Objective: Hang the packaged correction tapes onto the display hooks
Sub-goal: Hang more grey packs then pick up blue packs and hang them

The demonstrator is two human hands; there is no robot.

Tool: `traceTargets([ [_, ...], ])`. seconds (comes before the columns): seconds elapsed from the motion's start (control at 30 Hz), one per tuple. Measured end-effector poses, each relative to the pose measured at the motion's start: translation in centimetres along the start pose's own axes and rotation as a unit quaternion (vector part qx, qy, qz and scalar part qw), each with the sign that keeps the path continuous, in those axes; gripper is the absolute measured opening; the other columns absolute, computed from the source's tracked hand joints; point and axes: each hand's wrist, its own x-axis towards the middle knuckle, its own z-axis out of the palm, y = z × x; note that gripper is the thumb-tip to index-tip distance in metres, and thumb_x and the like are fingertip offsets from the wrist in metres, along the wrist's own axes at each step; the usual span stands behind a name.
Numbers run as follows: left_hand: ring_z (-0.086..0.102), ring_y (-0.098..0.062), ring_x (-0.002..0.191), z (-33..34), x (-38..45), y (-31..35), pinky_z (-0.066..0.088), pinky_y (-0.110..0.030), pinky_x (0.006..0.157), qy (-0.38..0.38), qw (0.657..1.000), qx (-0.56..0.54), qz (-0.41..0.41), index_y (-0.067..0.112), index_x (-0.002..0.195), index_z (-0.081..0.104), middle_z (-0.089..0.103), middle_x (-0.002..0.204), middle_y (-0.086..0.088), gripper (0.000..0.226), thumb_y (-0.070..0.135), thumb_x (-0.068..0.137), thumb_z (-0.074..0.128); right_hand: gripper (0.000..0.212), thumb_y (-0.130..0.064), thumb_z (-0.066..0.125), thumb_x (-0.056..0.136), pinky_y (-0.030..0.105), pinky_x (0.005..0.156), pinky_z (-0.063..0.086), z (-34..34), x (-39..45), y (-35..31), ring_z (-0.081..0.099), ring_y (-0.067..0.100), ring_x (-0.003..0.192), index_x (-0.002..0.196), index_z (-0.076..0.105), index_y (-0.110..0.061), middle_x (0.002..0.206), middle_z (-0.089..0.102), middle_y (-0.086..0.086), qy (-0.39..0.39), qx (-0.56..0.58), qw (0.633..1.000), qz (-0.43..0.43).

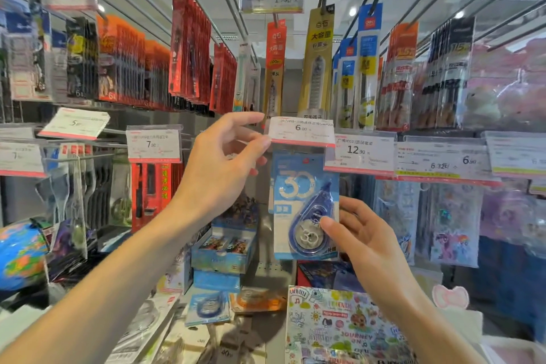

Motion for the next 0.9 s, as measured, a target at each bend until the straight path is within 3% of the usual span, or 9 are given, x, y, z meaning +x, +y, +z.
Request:
traceTargets([
  [0.33, 0.073, -0.014, 0.079, -0.5, 0.5, -0.3, 0.061, -0.027, 0.066, -0.007, 1.0, 0.0, 0.014, 0.023, 0.115, 0.07, 0.076, 0.096, 0.003, 0.018, 0.021, 0.097, 0.067, 0.026, -0.021, 0.065, 0.097, 0.02, 0.084, 0.059, 1.2, 1.2, -0.8, 0.076, 0.009, 0.101, 0.123, 0.064, -0.023, 0.109, 0.08, -0.006, 0.001, -0.007, 1.0, -0.016],
  [0.6, 0.073, -0.009, 0.078, -0.7, 0.0, -1.0, 0.056, -0.02, 0.064, -0.023, 1.0, -0.007, -0.001, 0.028, 0.112, 0.069, 0.076, 0.098, 0.005, 0.017, 0.021, 0.096, 0.067, 0.023, -0.023, 0.067, 0.097, 0.023, 0.081, 0.061, 1.7, 1.3, -0.2, 0.078, 0.011, 0.097, 0.119, 0.064, -0.024, 0.103, 0.081, -0.004, 0.023, -0.003, 1.0, -0.012],
  [0.73, 0.071, -0.004, 0.087, -0.3, -1.9, -2.8, 0.057, -0.018, 0.073, -0.025, 1.0, -0.004, -0.017, 0.029, 0.107, 0.069, 0.075, 0.098, 0.009, 0.016, 0.019, 0.095, 0.069, 0.039, -0.026, 0.067, 0.097, 0.029, 0.082, 0.061, 2.2, 1.8, 0.5, 0.077, 0.009, 0.094, 0.133, 0.055, -0.028, 0.101, 0.08, -0.005, 0.05, -0.043, 0.998, -0.02],
  [0.9, 0.064, 0.001, 0.104, 1.8, -4.9, -7.1, 0.055, -0.02, 0.089, -0.017, 0.999, 0.021, -0.047, 0.036, 0.114, 0.063, 0.067, 0.109, 0.016, 0.026, 0.021, 0.094, 0.07, 0.054, -0.033, 0.065, 0.098, 0.02, 0.073, 0.058, 2.7, 2.9, 2.0, 0.073, 0.006, 0.089, 0.146, 0.041, -0.043, 0.113, 0.07, -0.01, 0.086, -0.116, 0.989, -0.032],
])
